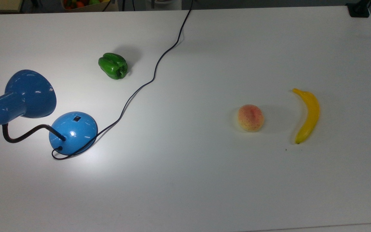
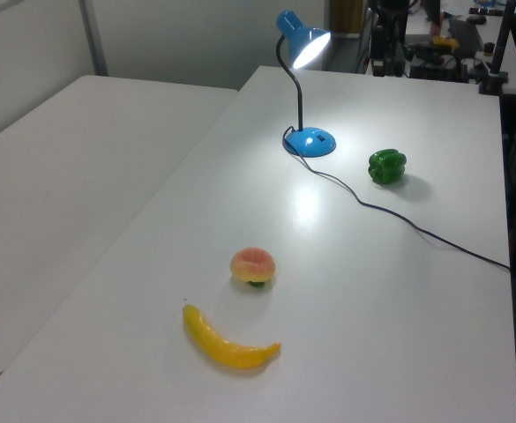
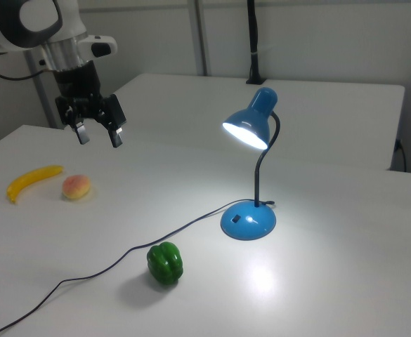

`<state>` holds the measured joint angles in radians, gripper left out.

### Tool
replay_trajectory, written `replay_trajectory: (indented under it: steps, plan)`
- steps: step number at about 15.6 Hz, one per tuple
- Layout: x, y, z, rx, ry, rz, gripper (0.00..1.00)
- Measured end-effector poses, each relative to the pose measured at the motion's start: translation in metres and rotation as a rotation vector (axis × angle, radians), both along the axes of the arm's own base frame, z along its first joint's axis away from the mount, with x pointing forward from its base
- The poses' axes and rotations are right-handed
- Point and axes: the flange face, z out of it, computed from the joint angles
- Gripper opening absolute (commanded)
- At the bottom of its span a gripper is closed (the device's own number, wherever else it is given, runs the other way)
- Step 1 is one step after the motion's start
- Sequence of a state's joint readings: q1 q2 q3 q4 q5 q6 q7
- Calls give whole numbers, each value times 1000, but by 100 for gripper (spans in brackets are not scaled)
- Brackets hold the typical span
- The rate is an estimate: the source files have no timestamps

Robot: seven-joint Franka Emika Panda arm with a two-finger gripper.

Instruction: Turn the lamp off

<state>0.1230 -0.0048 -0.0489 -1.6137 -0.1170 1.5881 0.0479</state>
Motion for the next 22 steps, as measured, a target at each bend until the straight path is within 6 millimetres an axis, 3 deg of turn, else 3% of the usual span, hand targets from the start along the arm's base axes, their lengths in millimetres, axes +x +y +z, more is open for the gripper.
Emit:
replay_trajectory:
  steps: [12, 13, 14, 17, 18, 22]
  plan:
    - [1, 2, -2, 0, 4, 3, 97]
    - [1, 2, -2, 0, 4, 3, 88]
    - [1, 2, -2, 0, 4, 3, 71]
    - [1, 2, -3, 0, 5, 3, 9]
    - [1, 2, -3, 0, 5, 3, 0]
    - [1, 2, -3, 0, 5, 3, 0]
